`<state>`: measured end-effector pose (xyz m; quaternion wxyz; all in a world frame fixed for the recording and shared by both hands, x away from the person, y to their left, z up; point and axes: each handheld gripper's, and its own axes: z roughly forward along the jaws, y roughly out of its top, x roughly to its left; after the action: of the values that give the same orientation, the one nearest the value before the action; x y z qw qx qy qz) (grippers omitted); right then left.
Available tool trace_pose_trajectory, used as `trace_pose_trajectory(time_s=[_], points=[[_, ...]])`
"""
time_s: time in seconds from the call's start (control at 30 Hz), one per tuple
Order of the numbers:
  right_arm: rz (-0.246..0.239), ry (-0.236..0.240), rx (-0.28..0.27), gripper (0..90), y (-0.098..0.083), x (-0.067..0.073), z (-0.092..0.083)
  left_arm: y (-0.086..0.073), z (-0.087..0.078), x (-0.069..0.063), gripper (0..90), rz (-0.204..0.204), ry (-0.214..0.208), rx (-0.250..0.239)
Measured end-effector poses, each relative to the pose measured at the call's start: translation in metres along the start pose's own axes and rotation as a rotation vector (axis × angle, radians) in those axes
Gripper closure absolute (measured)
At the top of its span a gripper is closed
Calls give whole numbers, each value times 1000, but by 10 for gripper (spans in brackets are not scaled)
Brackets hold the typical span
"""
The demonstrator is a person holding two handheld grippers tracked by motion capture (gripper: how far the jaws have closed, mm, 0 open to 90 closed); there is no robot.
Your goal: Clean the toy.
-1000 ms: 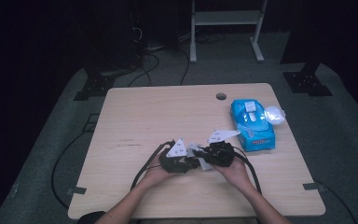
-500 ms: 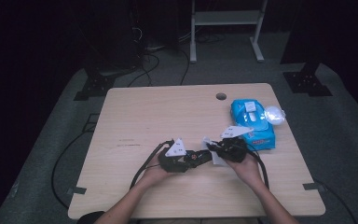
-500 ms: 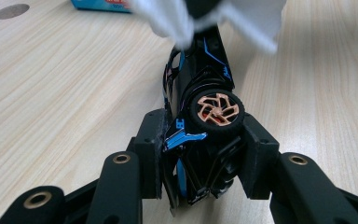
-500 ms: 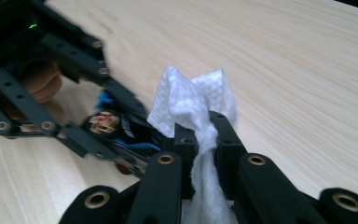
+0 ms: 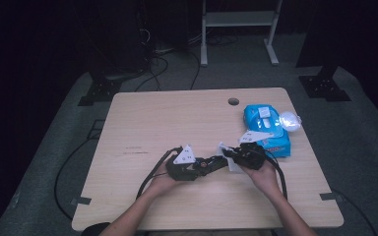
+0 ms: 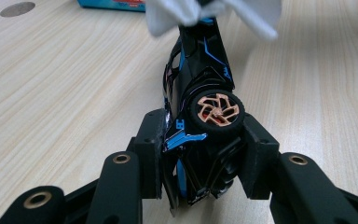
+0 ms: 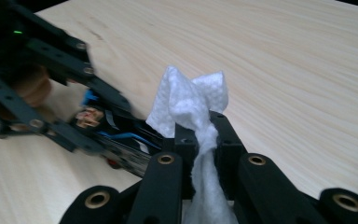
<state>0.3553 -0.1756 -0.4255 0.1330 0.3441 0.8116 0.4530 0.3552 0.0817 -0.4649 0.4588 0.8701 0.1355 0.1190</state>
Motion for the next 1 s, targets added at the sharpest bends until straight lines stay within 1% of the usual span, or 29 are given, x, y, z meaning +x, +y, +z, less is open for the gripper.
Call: trace_pose_trajectory(time_s=[0.1,0.13,0.17,0.2,0.23,0.33,0.4,0.47,0.6,0.7,0.8,0.83,0.87,0.97,1.0], points=[[-5,61,2,825,3,14,10,1,1,0,579,3,-1,5],[-15,77,5,825,5,20,15,1,1,0,579,4,1,4],[-25,93,-1,825,6,27,19,1,2,-1,579,-6,0,1],[-27,119,2,825,8,33,23,2,2,-2,579,-2,-1,1],[-40,137,0,824,10,41,27,2,2,-2,579,0,-2,1],[-77,160,1,824,13,53,33,2,3,-3,579,5,-2,3],[-109,147,10,824,13,58,35,2,2,-2,579,5,-3,3],[-97,148,10,824,13,55,34,2,2,-2,579,6,-4,3],[-85,114,9,824,11,44,27,2,1,-1,579,4,-6,4],[-86,63,12,824,8,33,20,1,0,0,579,8,-1,7],[-61,16,15,824,5,19,12,-1,-2,2,579,3,4,4],[-44,13,12,824,3,14,10,-1,-2,2,580,6,5,4],[-22,20,4,824,2,8,7,0,-2,2,580,9,5,8],[-28,-33,5,824,2,1,2,0,-3,2,580,15,8,11],[-15,-34,5,824,1,-2,0,0,-4,3,580,16,8,14]])
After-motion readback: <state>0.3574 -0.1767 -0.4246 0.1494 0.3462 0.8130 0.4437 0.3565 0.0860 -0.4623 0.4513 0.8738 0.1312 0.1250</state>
